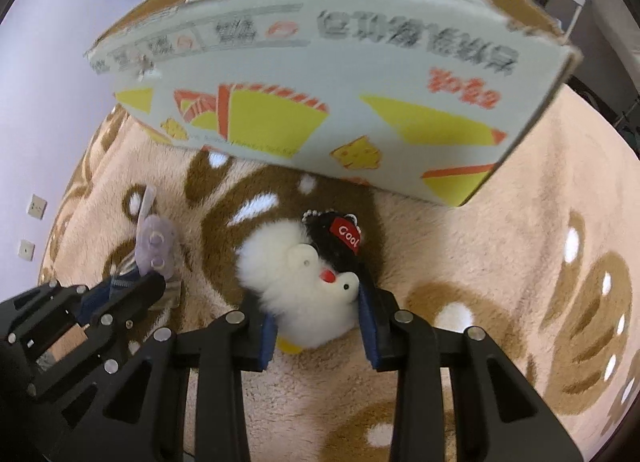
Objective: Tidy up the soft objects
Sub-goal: 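Grasp the purple keychain bag with the left tool while the right tool lifts the white plush, then carry the keychain bag and white plush over the box and release both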
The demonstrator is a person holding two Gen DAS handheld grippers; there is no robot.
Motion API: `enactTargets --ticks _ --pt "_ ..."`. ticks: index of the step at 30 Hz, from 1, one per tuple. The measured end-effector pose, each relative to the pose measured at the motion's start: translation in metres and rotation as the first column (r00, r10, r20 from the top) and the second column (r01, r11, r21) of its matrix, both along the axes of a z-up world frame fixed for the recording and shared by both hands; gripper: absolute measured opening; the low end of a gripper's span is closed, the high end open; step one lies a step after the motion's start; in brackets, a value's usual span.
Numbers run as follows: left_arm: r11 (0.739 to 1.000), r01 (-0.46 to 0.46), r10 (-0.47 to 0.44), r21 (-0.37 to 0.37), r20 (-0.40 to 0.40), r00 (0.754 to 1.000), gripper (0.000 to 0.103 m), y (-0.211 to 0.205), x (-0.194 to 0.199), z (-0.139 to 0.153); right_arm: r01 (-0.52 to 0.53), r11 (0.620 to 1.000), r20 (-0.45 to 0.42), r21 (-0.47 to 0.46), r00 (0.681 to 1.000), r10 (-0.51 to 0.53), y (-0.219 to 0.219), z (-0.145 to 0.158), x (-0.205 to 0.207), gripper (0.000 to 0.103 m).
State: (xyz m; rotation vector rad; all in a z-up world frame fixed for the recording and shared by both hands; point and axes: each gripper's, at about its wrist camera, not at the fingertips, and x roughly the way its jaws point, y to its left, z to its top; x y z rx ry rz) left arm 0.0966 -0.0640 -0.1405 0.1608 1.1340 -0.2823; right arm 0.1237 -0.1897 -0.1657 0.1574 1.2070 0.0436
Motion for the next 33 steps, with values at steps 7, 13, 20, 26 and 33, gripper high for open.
enactTargets --ticks 7,13,20,26,33 --pt "1.000 -0.011 0.011 0.001 0.080 0.997 0.009 0.004 -0.009 0.020 0.031 0.999 0.085 0.040 0.996 -0.035 -0.015 0.028 -0.013 0.036" --pt "0.999 -0.045 0.045 -0.003 0.193 0.980 0.009 0.014 -0.018 0.047 0.063 0.997 0.199 0.053 0.977 -0.072 -0.028 0.067 -0.036 0.036" --pt "0.997 -0.055 0.071 -0.063 0.295 0.953 0.009 0.028 -0.036 0.085 0.083 0.996 0.380 0.026 0.921 -0.087 -0.027 0.113 -0.061 0.036" --pt "0.999 -0.024 0.034 -0.028 0.450 0.893 0.009 0.027 -0.057 0.117 0.090 0.996 0.520 0.011 0.850 -0.083 -0.026 0.151 -0.078 0.036" --pt "0.999 0.028 -0.015 -0.016 0.543 0.840 0.009 0.015 -0.072 0.139 0.079 0.997 0.638 -0.002 0.768 -0.060 -0.019 0.186 -0.088 0.036"
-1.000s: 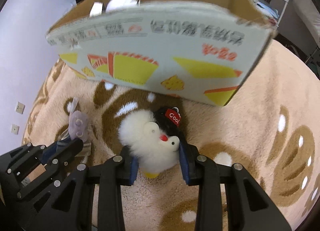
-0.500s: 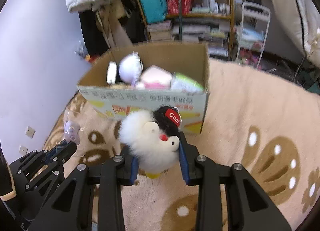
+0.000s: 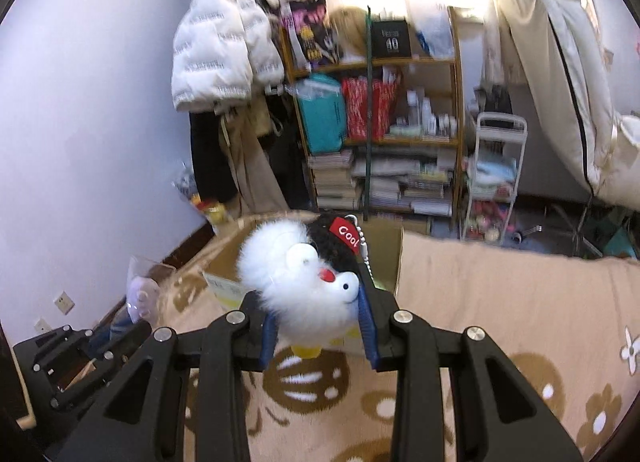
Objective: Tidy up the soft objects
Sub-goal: 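Carry the keychain bag and white plush over the box and release both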
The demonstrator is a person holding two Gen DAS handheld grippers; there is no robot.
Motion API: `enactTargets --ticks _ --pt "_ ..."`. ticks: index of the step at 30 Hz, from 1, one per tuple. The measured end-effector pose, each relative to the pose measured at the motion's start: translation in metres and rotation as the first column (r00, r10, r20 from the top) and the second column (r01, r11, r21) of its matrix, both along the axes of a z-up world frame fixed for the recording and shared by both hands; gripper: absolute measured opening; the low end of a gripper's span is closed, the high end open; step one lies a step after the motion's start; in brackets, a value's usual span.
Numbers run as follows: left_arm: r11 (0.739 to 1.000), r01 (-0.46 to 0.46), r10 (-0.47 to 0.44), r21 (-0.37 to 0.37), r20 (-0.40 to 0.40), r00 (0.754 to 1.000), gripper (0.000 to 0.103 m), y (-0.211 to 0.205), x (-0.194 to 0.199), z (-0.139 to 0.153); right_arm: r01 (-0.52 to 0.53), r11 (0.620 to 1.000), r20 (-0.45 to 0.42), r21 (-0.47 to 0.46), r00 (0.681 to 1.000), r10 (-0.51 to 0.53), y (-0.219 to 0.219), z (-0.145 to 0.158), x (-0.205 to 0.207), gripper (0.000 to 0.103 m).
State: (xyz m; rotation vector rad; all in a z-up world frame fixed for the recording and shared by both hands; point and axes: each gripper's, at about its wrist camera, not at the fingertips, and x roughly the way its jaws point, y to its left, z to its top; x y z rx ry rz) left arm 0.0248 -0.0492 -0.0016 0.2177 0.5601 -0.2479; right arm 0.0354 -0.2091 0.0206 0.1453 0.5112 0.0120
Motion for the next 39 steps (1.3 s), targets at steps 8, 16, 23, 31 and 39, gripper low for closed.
enactTargets --ticks 8,16,23,31,39 --pt "1.000 -0.003 0.001 0.015 0.104 0.995 0.009 -0.007 0.006 0.024 -0.001 1.000 0.094 -0.030 0.996 0.003 0.001 0.022 0.004 0.036" --pt "0.999 0.013 -0.018 0.034 0.181 0.983 0.009 -0.015 0.034 0.039 0.017 0.999 0.121 -0.043 0.993 -0.011 -0.005 0.022 0.022 0.036" --pt "0.999 0.033 -0.036 0.022 0.202 0.979 0.009 -0.028 0.064 0.042 0.022 1.000 0.096 -0.006 0.995 -0.021 -0.019 0.007 0.049 0.036" --pt "0.998 0.041 -0.047 0.043 0.147 0.988 0.009 -0.040 0.095 0.012 -0.026 0.994 0.048 0.103 0.999 0.021 -0.041 -0.020 0.076 0.037" --pt "0.999 0.025 -0.027 0.026 0.077 0.997 0.009 -0.041 0.124 -0.017 -0.018 0.994 -0.028 0.105 0.999 0.021 -0.044 -0.053 0.098 0.037"
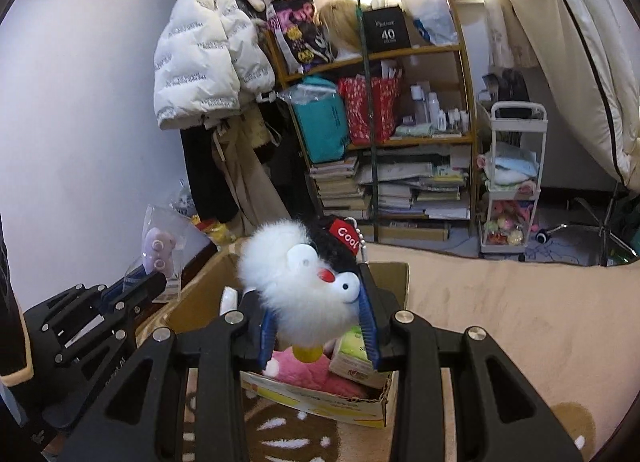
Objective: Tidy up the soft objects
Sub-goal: 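Carry the keychain bag and white plush over the box and release both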
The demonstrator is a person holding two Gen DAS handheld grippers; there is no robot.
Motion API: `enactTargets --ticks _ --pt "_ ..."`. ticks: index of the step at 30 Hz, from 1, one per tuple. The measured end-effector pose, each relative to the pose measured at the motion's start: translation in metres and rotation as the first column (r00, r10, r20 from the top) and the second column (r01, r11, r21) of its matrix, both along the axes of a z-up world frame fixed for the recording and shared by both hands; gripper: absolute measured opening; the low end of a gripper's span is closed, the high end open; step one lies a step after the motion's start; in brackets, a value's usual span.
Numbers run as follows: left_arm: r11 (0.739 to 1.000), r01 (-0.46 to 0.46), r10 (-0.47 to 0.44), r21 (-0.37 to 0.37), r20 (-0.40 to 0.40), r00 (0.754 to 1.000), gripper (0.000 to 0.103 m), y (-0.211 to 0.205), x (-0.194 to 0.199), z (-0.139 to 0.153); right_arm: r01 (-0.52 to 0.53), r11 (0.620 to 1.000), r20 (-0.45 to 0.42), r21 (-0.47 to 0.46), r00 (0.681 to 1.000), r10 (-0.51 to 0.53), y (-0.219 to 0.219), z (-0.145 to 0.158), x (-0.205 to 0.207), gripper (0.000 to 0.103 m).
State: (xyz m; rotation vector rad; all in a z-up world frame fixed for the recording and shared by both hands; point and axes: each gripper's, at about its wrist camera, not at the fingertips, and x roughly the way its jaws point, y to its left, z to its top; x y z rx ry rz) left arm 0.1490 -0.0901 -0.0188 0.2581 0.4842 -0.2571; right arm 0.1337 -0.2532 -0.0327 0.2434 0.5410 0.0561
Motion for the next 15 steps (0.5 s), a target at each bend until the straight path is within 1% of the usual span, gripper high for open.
enactTargets --ticks 3,6,12,15 --pt "1.000 -0.010 0.009 -0.008 -0.038 0.999 0.010 0.003 0.011 -0.011 -0.009 1.000 -0.028 -0.002 1.000 0.008 0.001 -0.011 0.006 0.037" --pt "1.000 -0.024 0.023 -0.001 -0.068 0.997 0.010 0.004 0.019 -0.022 -0.023 1.000 -0.052 -0.013 0.998 0.023 0.004 -0.020 0.011 0.037" --pt "0.999 -0.022 0.024 0.024 -0.095 0.995 0.010 0.001 0.026 -0.036 -0.061 0.996 -0.066 -0.061 0.996 0.057 0.016 -0.027 0.017 0.037" --pt "1.000 -0.015 0.016 0.011 -0.109 0.994 0.011 0.001 0.028 -0.040 -0.066 0.996 -0.084 -0.066 0.995 0.060 0.018 -0.032 0.021 0.037"
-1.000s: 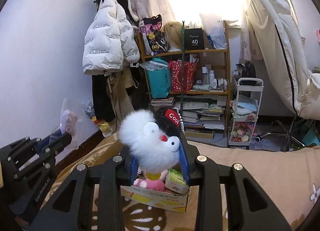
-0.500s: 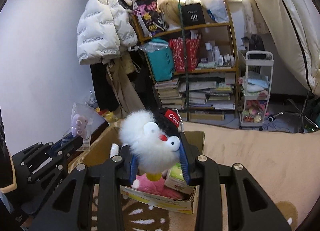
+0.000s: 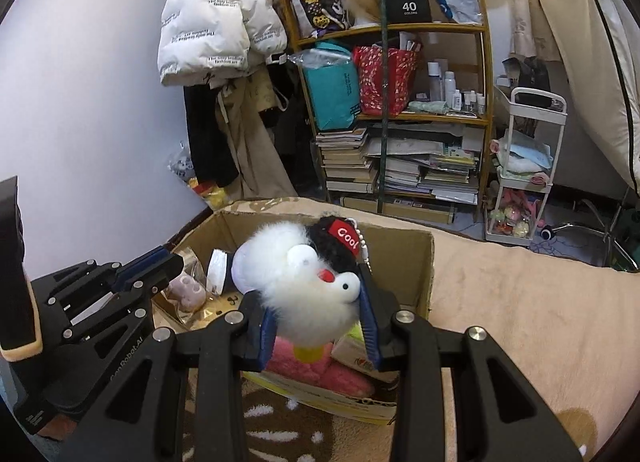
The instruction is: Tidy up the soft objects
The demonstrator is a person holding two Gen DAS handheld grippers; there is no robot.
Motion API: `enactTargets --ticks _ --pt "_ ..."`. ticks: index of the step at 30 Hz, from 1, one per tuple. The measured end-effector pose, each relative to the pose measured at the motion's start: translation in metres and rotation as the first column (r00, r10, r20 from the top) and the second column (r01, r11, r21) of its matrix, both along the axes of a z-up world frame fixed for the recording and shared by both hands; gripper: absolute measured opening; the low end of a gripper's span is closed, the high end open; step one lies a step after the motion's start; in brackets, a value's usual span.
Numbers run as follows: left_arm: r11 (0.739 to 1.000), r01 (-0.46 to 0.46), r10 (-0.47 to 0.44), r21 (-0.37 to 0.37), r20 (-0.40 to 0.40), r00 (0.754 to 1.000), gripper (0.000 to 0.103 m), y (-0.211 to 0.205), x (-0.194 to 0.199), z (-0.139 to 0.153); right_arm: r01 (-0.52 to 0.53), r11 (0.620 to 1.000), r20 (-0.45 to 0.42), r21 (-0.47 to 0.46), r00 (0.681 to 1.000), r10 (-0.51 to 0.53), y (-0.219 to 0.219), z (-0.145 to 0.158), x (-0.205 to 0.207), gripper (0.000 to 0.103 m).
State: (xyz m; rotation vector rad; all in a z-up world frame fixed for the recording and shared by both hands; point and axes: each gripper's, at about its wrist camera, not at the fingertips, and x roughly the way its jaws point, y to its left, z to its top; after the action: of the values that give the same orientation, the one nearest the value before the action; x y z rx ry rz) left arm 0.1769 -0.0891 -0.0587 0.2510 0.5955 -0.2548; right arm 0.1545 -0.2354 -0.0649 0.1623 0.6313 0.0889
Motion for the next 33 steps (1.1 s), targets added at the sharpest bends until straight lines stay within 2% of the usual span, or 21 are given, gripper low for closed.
enactTargets --ticks 4,7,10,15,16,19,21,23,26,28,29,30,33 --pt "0.997 -0.001 -0.003 -0.079 -0.056 0.998 0.014 0.006 0.007 -0.004 -0.003 1.000 -0.019 0.011 1.000 0.003 -0.001 -0.005 0.004 0.038" --pt "0.997 -0.024 0.019 -0.076 -0.063 0.998 0.016 0.009 0.009 -0.007 -0.013 1.000 -0.030 0.013 0.999 0.013 0.001 -0.007 0.006 0.038" --pt "0.995 -0.037 0.029 -0.092 -0.086 0.996 0.017 0.012 0.011 -0.007 -0.015 1.000 -0.037 0.000 0.999 0.015 0.003 -0.008 0.006 0.045" --pt "0.997 -0.059 0.054 -0.054 -0.086 0.995 0.018 0.015 0.011 -0.009 -0.013 1.000 -0.040 -0.005 0.999 0.013 0.003 -0.009 0.006 0.047" --pt "0.997 -0.061 0.056 -0.052 -0.085 0.995 0.020 0.015 0.010 -0.009 -0.012 1.000 -0.040 -0.003 0.999 0.012 0.003 -0.009 0.006 0.050" --pt "0.997 -0.064 0.060 -0.053 -0.079 0.995 0.033 0.017 0.008 -0.006 -0.007 1.000 -0.042 0.006 0.999 0.007 0.002 -0.009 0.004 0.056" --pt "0.997 -0.064 0.061 -0.041 -0.066 0.996 0.049 0.018 0.005 -0.004 -0.004 1.000 -0.047 0.017 0.999 0.005 0.001 -0.009 0.002 0.057" --pt "0.997 -0.070 0.069 -0.021 -0.046 0.997 0.055 0.018 0.001 -0.001 0.001 1.000 -0.047 0.029 0.999 0.000 0.000 -0.008 0.000 0.063" --pt "0.996 -0.087 0.087 -0.018 -0.002 0.996 0.057 0.022 -0.006 0.008 0.010 1.000 -0.029 0.022 1.000 -0.010 -0.001 -0.003 -0.007 0.074" --pt "0.994 -0.103 0.103 -0.034 0.017 0.995 0.065 0.027 -0.011 0.015 0.017 1.000 -0.018 0.021 1.000 -0.016 -0.001 0.001 -0.011 0.078" --pt "0.993 -0.109 0.110 -0.041 0.022 0.994 0.073 0.030 -0.013 0.018 0.022 0.999 -0.013 0.024 1.000 -0.022 -0.001 0.003 -0.014 0.082" --pt "0.992 -0.117 0.118 -0.047 0.032 0.992 0.077 0.032 -0.016 0.021 0.028 0.999 -0.006 0.030 1.000 -0.028 -0.002 0.006 -0.018 0.084" --pt "0.991 -0.128 0.130 -0.047 0.049 0.990 0.080 0.037 -0.024 0.028 0.046 0.998 0.016 0.036 0.999 -0.047 -0.003 0.014 -0.027 0.093"
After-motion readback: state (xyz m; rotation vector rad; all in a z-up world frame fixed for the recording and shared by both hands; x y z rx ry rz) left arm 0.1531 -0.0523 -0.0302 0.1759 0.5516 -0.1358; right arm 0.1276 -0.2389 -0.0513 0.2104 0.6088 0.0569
